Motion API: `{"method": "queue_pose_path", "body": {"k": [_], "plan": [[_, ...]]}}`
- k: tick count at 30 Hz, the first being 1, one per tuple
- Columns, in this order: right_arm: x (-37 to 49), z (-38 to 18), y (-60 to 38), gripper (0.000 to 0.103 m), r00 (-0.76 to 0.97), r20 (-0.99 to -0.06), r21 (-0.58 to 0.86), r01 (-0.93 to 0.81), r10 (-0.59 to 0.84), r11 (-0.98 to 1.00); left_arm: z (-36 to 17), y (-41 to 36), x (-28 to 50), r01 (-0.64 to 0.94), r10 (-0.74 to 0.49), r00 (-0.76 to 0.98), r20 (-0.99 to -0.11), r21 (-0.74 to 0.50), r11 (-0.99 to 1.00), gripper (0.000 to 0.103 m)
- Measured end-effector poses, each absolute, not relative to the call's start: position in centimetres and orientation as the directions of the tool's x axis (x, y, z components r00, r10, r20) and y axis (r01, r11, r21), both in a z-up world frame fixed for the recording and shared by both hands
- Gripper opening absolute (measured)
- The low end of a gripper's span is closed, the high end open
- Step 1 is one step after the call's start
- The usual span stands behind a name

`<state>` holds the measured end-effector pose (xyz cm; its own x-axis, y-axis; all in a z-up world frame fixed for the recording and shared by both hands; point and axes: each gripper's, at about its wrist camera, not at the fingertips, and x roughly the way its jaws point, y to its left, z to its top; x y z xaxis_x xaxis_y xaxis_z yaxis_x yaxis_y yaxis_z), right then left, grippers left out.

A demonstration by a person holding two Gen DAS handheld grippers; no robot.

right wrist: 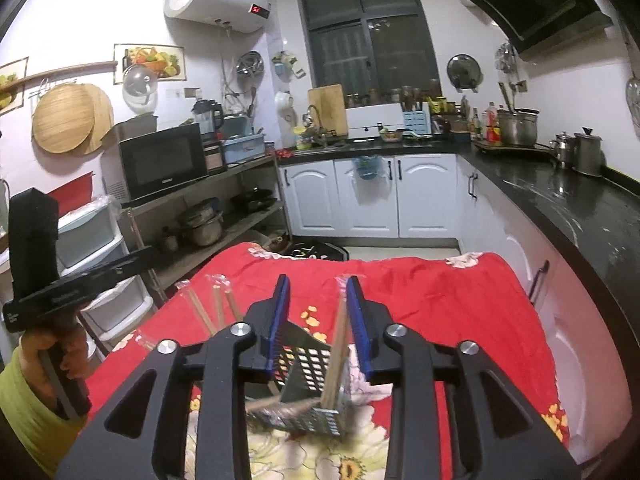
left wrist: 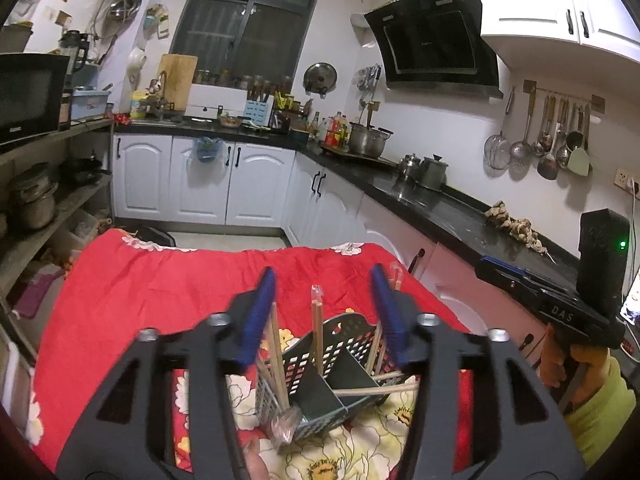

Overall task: Organize utensils
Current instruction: 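Withdraw both open tools back toward the chopstick pile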

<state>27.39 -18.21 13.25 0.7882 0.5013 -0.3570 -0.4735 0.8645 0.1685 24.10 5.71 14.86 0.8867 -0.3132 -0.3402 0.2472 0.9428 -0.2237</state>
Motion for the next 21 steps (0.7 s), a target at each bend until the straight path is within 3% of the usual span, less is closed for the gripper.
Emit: {"method": "queue_pose_path", "body": {"k": [2, 6, 8, 21], "plan": [[27.0, 12.9, -18.6, 0.040, 0.796, -0.357, 0.165, -0.461, 0.488, 0.872, 14.9, 5.8, 23.3, 0.249, -0.311, 0.893, -0.325, -0.218, 0.943, 0.057], [25.7, 12.2, -19.2, 0.047, 0.817, -0.355, 0.133, -0.437, 0.454, 0.890, 15.1, 6.0, 21.6, 0.245, -0.301, 0.909, -0.288, -0.213, 0.946, 0.085], [24.9, 11.9, -19.5, 0.053, 0.824, -0.349, 0.119, -0.433, 0.446, 0.893, 15.1, 6.0, 20.8, 0.243, -0.296, 0.915, -0.275, -0.210, 0.947, 0.092], [20.0, 10.0, -20.5, 0.073, 0.840, -0.326, 0.085, -0.430, 0.433, 0.899, 11.5, 6.0, 17.2, 0.219, -0.290, 0.902, -0.319, -0.238, 0.946, 0.092]]}}
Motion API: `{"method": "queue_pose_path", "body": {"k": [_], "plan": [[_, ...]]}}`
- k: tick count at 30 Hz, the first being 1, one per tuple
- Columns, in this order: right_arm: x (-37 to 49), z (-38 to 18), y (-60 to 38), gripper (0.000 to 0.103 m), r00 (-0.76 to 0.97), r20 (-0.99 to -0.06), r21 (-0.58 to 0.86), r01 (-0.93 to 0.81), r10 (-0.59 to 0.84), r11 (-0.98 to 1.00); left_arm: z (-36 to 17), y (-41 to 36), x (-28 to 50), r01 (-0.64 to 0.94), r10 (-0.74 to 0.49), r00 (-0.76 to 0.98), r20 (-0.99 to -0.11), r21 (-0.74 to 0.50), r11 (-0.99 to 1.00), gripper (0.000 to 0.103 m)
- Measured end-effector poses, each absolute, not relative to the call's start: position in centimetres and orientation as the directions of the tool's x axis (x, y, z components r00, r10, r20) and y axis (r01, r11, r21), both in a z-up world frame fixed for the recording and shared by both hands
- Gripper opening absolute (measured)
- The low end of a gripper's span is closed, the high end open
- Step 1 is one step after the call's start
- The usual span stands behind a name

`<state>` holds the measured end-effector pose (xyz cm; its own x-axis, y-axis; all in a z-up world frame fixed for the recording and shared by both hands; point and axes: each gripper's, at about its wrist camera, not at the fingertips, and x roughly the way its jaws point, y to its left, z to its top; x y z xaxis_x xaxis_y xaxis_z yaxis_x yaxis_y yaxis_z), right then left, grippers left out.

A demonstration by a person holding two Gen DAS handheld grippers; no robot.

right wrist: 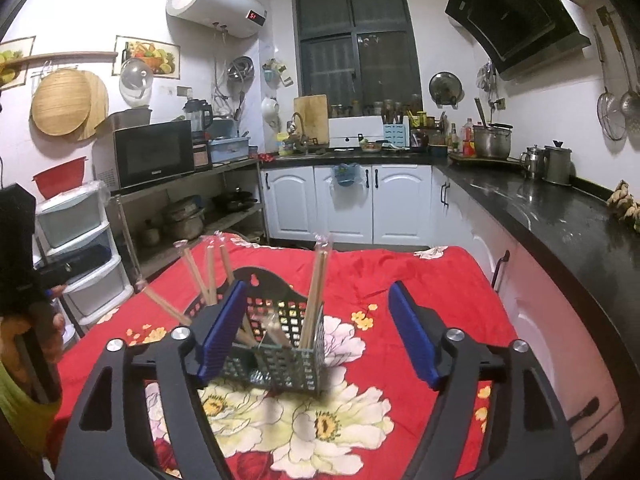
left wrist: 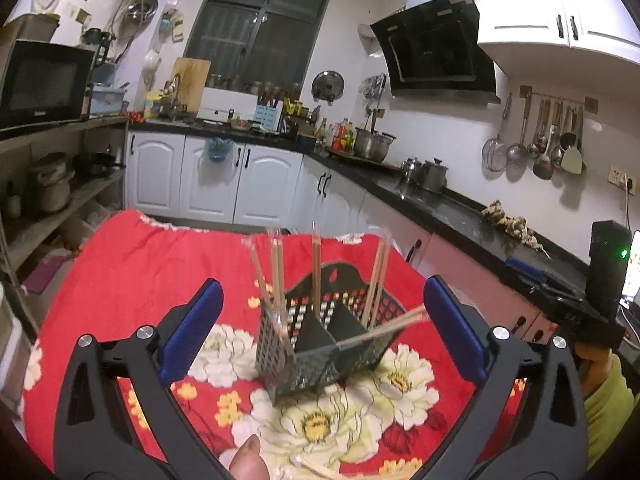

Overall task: Organize utensils
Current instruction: 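Withdraw both open tools back toward the chopstick pile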

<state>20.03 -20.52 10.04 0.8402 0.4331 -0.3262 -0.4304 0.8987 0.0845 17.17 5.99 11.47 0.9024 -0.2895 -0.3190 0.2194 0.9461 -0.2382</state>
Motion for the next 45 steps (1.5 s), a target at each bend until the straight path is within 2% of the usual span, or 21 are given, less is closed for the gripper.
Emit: {"method": "queue_pose_path", "body": {"k": [8, 29, 45], "plan": [[18.1, 8.6, -20.4, 0.073, 0.832, -0.333, 0.084, -0.443, 0.445, 0.892, 9.5, 5.7, 15.6, 0.189, -0.261, 0.900, -0.349, -0.228, 0.955, 0.093], [15.2, 4.4, -19.7, 0.074, 0.797, -0.416, 0.069, -0.452, 0.438, 0.889, 5.0, 3.7, 14.0, 0.213, -0.303, 0.837, -0.455, -0.238, 0.948, 0.093], [14.1, -0.2, -20.0, 0.074, 0.738, -0.533, 0.054, -0.459, 0.414, 0.887, 1.9, 4.2, 13.0, 0.161, -0.269, 0.797, -0.540, -0.239, 0.958, 0.093]]}}
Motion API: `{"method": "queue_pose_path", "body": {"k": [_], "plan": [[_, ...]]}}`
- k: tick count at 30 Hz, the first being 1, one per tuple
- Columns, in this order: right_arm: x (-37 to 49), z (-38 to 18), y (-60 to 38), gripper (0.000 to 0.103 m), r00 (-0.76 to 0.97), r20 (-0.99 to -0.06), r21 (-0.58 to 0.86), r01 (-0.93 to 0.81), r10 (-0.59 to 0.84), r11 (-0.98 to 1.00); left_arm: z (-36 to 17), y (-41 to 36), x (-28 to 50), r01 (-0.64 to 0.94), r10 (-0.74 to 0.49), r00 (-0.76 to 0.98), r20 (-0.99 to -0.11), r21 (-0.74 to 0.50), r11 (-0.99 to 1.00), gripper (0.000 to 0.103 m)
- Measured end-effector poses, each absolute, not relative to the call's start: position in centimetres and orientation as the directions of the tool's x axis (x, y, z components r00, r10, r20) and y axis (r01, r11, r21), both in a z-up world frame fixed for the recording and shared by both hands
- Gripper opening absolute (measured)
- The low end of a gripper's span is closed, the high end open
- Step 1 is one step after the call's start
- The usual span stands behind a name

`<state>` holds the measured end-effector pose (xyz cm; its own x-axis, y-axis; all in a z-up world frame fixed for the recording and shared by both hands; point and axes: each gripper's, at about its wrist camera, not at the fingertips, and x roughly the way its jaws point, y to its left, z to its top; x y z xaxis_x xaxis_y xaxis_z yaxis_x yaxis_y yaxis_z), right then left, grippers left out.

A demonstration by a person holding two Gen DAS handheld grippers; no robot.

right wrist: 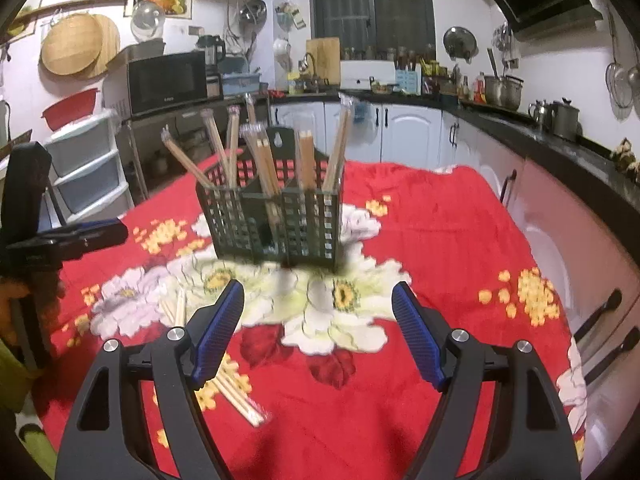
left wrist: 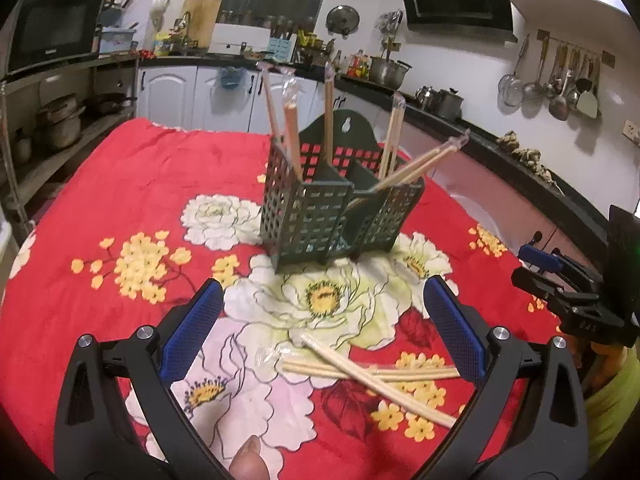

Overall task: Organize utensils
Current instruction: 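Withdraw both open tools back toward the chopstick pile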

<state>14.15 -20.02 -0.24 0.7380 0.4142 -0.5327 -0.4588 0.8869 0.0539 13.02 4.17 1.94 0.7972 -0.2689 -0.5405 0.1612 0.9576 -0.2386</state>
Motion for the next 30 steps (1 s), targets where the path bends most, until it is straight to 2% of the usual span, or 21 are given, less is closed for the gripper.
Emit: {"method": "queue_pose_path", "body": {"k": [8, 21, 23, 25, 30], "plan": [[13.5, -3.3, -20.0, 0.074, 0.683, -0.604, 0.062, -0.472, 0.410, 0.879, -0.1, 4.5, 12.8, 0.142, -0.261, 0.758, -0.598, -0.239, 0.961, 0.093], [12.1, -5.0, -18.6, 0.073, 0.628, -0.640, 0.079, -0.519, 0.442, 0.851, -2.0, 3.9, 13.4, 0.165, -0.278, 0.708, -0.649, -0.230, 0.959, 0.092], [12.0, -5.3, -18.3, 0.069, 0.616, -0.650, 0.082, -0.526, 0.446, 0.846, -2.3, 3.8, 13.9, 0.177, -0.289, 0.696, -0.658, -0.233, 0.956, 0.092], [12.0, -5.5, -18.1, 0.069, 0.606, -0.658, 0.085, -0.530, 0.447, 0.844, -2.8, 3.7, 14.6, 0.183, -0.302, 0.677, -0.671, -0.244, 0.952, 0.090], [11.8, -6.3, -17.8, 0.062, 0.575, -0.677, 0.113, -0.535, 0.459, 0.837, -3.7, 3.6, 16.4, 0.188, -0.335, 0.632, -0.699, -0.282, 0.941, 0.069]]}}
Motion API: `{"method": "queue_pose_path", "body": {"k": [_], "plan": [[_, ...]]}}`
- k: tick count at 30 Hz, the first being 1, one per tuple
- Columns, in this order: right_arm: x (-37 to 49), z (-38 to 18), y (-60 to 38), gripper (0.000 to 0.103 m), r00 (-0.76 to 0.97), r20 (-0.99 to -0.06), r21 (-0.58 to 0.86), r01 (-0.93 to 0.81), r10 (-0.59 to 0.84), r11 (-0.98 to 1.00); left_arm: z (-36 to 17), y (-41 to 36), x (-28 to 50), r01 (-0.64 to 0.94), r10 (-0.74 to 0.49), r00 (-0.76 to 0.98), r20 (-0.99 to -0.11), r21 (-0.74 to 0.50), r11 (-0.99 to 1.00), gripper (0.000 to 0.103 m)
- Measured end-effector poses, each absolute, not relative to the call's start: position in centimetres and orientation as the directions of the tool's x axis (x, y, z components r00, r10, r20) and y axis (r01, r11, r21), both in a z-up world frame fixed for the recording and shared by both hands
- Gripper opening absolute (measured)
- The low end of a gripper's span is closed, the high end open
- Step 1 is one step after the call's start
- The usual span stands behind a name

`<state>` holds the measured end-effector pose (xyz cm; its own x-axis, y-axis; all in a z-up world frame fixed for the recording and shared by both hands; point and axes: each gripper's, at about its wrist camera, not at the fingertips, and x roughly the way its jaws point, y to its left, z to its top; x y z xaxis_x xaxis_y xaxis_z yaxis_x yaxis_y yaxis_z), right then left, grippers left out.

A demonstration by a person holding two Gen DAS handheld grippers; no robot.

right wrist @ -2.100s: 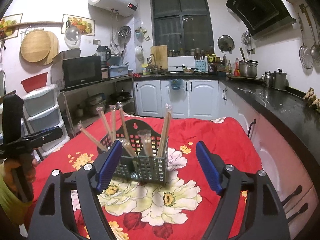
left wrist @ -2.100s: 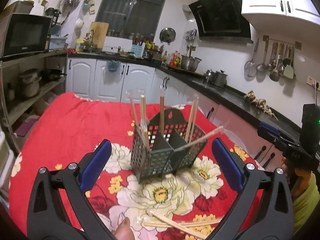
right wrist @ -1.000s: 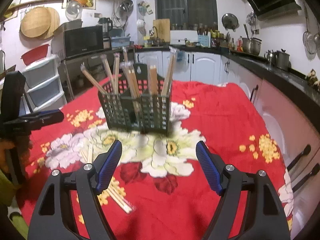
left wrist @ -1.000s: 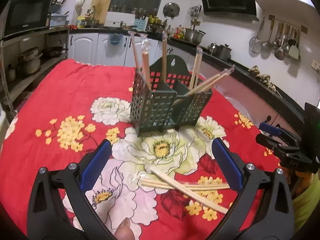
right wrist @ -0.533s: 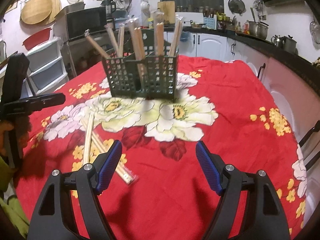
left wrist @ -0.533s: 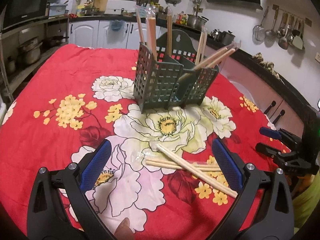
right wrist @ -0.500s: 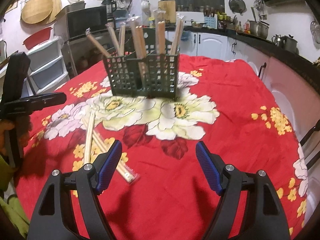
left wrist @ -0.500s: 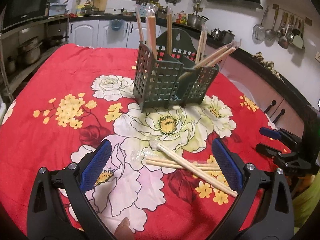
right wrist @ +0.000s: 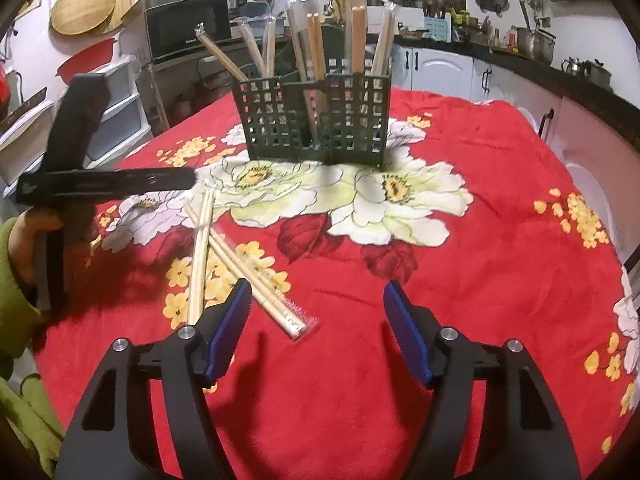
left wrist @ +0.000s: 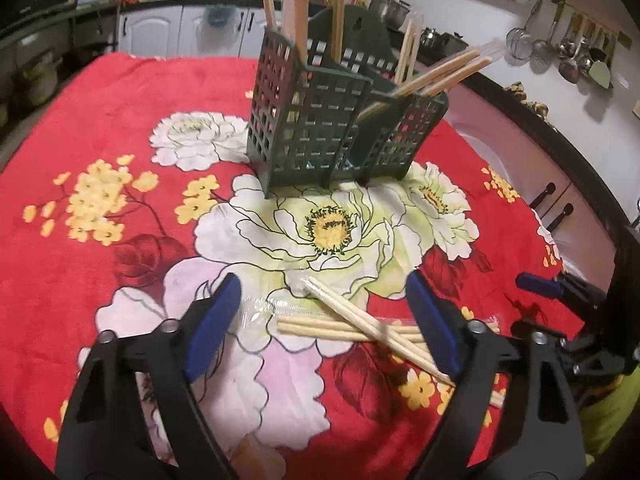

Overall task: Organize utensils
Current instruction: 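Withdraw both open tools back toward the chopstick pile, then close the left tool on a chopstick while the right tool grasps another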

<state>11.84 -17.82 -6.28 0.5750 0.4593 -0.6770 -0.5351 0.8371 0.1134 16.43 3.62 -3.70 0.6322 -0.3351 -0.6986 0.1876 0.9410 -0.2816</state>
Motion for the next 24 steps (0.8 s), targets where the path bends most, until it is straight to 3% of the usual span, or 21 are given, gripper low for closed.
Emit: {"method": "queue_pose_path", "body": {"k": [6, 14, 24], "plan": [[12.1, -7.3, -18.1, 0.045, 0.532, -0.701, 0.177, -0.517, 0.476, 0.837, -4.5, 3.8, 18.8, 0.180, -0.376, 0.584, -0.719, -0.337, 0.924, 0.051], [12.0, -8.0, -18.1, 0.030, 0.497, -0.714, 0.218, -0.510, 0.492, 0.832, -5.0, 3.3, 20.3, 0.181, -0.355, 0.567, -0.743, -0.309, 0.934, 0.047], [11.8, -8.3, -17.9, 0.012, 0.499, -0.717, 0.206, -0.516, 0.487, 0.831, -5.8, 3.1, 20.4, 0.184, -0.343, 0.564, -0.751, -0.291, 0.939, 0.019]]}}
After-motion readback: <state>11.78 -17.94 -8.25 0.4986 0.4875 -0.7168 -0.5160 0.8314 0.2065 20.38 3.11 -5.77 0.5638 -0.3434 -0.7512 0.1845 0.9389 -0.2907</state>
